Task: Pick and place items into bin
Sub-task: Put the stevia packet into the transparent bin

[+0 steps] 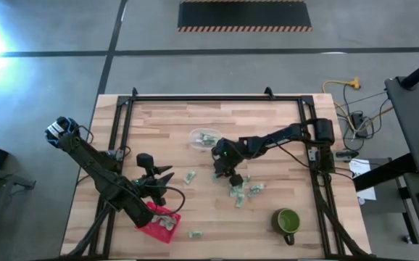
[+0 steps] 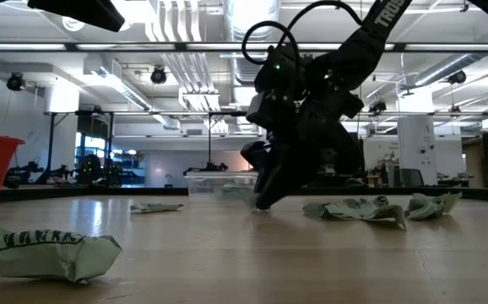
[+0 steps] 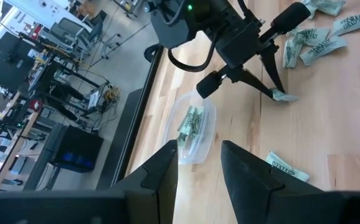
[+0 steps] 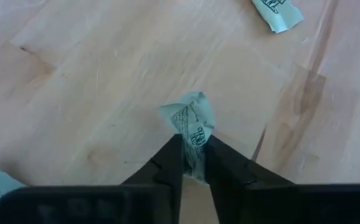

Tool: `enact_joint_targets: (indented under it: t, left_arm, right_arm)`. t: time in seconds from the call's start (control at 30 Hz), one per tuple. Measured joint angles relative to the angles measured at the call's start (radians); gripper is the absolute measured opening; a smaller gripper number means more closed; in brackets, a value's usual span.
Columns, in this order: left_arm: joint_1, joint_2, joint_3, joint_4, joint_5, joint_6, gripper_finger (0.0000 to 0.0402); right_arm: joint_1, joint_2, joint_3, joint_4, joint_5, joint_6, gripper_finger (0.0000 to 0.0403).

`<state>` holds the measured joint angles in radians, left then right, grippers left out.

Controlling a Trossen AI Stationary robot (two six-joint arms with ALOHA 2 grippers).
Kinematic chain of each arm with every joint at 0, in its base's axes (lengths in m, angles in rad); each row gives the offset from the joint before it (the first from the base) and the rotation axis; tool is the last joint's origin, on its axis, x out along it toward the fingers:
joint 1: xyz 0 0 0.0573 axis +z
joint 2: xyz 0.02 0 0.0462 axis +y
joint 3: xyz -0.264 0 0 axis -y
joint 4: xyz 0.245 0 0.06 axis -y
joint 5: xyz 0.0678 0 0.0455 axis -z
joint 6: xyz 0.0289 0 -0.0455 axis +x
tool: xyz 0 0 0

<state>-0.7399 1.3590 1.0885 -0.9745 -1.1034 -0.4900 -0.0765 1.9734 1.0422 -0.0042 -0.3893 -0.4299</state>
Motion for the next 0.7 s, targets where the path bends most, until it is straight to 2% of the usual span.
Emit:
enact_joint_targets:
  t: [0.13, 0.3, 0.57, 0.7]
  left_arm:
    - [0.000, 0.000, 0.000, 0.000, 0.000, 0.000, 0.0106]
    - [0.000, 0.000, 0.000, 0.000, 0.000, 0.000, 0.0106]
    - [0.000, 0.000, 0.000, 0.000, 0.000, 0.000, 0.0106]
    - [0.000, 0.000, 0.000, 0.001, 0.000, 0.000, 0.0106]
  right_arm:
    - [0.000, -0.004, 0.009, -0.004, 0.000, -0.002, 0.0032]
    - [0.000, -0.026, 0.040, -0.066, 0.006, -0.019, 0.0028]
    - [-0.031, -0.115, 0.059, -0.097, 0.184, -0.057, 0.0027]
    - [-0.094, -0.122, 0.069, -0.043, 0.210, -0.053, 0.0027]
